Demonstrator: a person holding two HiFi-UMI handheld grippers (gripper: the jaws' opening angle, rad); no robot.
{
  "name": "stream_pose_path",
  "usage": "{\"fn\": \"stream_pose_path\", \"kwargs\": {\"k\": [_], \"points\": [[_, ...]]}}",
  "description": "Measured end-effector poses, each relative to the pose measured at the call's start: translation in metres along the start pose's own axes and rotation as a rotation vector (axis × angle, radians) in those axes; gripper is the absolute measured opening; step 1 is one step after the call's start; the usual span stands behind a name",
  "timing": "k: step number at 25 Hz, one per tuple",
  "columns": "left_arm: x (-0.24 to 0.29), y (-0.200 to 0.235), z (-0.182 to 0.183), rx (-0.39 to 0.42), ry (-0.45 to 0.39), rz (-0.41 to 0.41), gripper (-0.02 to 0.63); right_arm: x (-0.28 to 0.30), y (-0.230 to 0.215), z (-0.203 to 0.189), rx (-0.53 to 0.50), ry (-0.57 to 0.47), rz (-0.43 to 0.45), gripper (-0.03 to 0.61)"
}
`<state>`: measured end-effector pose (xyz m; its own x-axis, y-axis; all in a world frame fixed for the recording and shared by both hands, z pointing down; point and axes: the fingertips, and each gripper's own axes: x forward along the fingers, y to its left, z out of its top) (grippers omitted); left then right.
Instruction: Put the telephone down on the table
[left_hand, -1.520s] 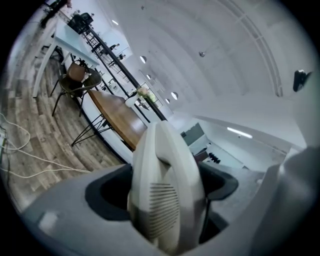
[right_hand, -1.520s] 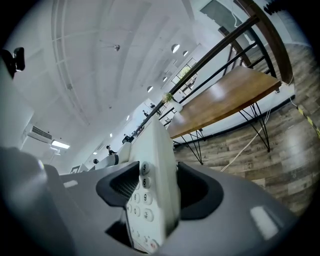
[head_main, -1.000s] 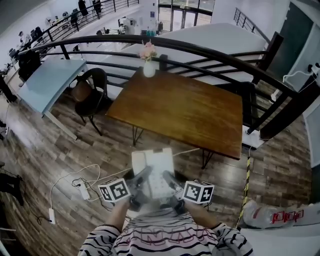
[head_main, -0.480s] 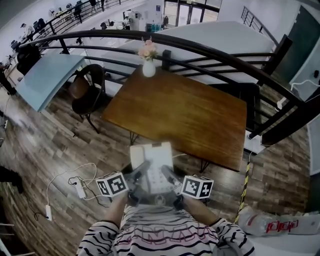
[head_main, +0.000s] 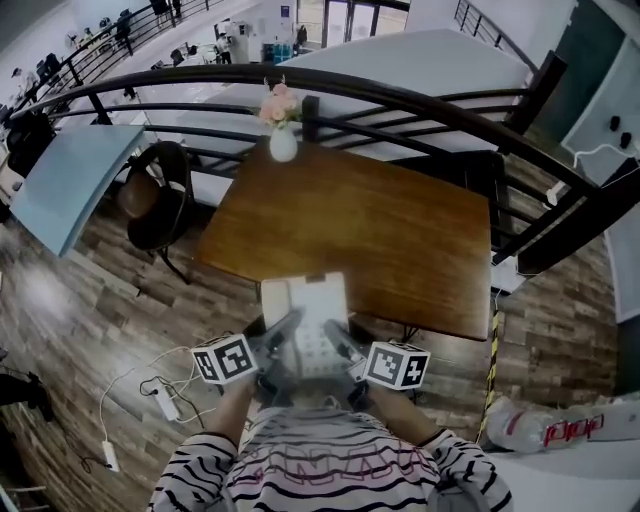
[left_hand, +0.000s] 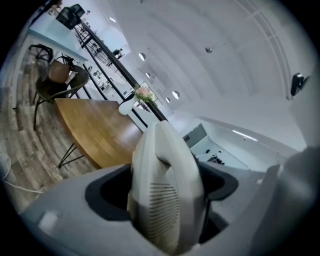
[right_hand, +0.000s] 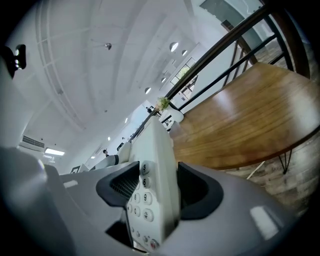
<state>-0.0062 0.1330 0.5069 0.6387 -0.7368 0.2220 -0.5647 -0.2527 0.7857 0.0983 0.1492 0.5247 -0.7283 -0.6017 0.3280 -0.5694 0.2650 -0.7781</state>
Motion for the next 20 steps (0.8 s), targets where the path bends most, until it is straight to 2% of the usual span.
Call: {"fn": "stream_pose_path", "kwargs": {"k": [12, 20], "points": [[-0.014, 0.086, 0.133, 0.042, 0.129, -0.068, 0.413, 0.14, 0.06, 0.017, 0.061, -0.118, -0.081, 0.238], [-0.01, 0.132, 0.192, 0.065, 0.187, -0.082, 0.413, 0.209, 0.076, 0.027, 0.101, -0.162, -0.102, 0.238]]}}
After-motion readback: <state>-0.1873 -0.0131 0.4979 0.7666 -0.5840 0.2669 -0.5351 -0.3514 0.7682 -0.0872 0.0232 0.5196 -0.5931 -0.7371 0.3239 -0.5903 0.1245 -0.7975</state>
